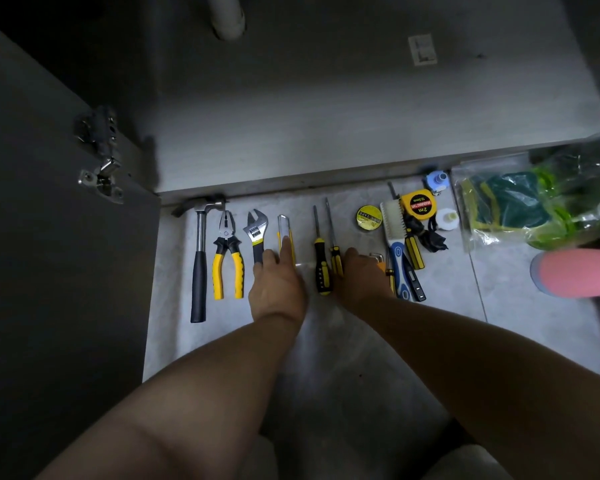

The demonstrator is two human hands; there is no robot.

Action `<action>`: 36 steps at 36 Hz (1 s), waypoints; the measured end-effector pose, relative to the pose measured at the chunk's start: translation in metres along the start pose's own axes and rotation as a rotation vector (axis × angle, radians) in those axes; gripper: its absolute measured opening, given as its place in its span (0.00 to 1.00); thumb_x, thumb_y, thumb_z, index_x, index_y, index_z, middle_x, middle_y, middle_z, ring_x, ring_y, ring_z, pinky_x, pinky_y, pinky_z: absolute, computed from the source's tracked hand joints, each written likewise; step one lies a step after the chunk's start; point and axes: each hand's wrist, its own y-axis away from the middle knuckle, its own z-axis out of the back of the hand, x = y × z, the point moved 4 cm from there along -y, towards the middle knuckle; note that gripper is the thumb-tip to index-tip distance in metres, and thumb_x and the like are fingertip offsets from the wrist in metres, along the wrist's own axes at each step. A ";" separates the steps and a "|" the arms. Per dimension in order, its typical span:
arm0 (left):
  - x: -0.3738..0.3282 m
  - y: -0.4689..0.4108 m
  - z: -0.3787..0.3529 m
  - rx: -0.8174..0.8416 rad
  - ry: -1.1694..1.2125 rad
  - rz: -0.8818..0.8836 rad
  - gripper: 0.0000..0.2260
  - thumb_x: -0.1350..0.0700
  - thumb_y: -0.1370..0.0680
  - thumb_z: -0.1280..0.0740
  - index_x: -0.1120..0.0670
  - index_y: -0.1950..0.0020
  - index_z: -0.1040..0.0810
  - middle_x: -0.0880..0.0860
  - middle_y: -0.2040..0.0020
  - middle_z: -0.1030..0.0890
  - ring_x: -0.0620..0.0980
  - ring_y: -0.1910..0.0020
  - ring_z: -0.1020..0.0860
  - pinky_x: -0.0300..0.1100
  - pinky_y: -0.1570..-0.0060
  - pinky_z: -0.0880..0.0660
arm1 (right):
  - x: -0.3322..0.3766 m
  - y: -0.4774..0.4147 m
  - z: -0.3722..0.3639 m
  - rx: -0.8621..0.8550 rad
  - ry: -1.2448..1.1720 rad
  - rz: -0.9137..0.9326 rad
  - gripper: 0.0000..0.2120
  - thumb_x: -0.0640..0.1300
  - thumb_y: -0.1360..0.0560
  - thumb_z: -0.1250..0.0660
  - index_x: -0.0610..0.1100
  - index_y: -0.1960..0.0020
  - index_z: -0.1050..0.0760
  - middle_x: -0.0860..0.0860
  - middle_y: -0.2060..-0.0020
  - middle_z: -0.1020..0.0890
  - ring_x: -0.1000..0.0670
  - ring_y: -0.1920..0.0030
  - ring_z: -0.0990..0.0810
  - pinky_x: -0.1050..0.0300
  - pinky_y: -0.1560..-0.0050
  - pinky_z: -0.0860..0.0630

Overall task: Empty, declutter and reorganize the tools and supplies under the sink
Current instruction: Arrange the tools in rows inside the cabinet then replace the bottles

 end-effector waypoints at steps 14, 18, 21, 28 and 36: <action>-0.019 0.007 0.016 -0.128 -0.136 -0.288 0.25 0.43 0.21 0.37 0.49 0.25 0.33 0.54 0.40 0.28 0.54 0.42 0.28 0.48 0.46 0.26 | -0.004 -0.001 -0.002 0.001 0.006 -0.007 0.14 0.44 0.22 0.31 0.43 0.41 0.31 0.43 0.47 0.20 0.42 0.47 0.19 0.55 0.56 0.29; -0.022 0.009 0.006 -0.019 -0.245 -0.351 0.31 0.42 0.22 0.36 0.50 0.21 0.38 0.55 0.31 0.30 0.57 0.35 0.31 0.51 0.37 0.30 | -0.009 0.001 0.000 -0.007 0.006 0.002 0.15 0.47 0.24 0.30 0.44 0.42 0.30 0.43 0.49 0.20 0.42 0.48 0.19 0.55 0.57 0.29; -0.023 0.012 0.004 0.018 -0.274 -0.353 0.32 0.44 0.22 0.34 0.51 0.21 0.38 0.56 0.30 0.32 0.57 0.34 0.32 0.51 0.35 0.31 | -0.012 0.002 0.001 -0.010 0.031 0.018 0.13 0.48 0.23 0.32 0.44 0.42 0.29 0.43 0.48 0.20 0.41 0.47 0.20 0.54 0.56 0.28; -0.032 0.016 0.002 0.052 -0.254 -0.347 0.27 0.57 0.19 0.36 0.57 0.20 0.41 0.59 0.30 0.33 0.57 0.36 0.29 0.48 0.37 0.28 | -0.011 0.005 0.002 -0.001 0.012 -0.009 0.11 0.48 0.24 0.32 0.43 0.46 0.26 0.45 0.52 0.20 0.43 0.51 0.19 0.54 0.56 0.24; -0.036 0.015 0.004 0.090 -0.108 -0.290 0.25 0.61 0.17 0.37 0.59 0.22 0.40 0.60 0.30 0.34 0.58 0.34 0.29 0.48 0.36 0.27 | -0.007 0.005 0.000 0.017 -0.001 0.003 0.12 0.50 0.21 0.33 0.43 0.45 0.27 0.45 0.51 0.19 0.44 0.51 0.19 0.51 0.52 0.21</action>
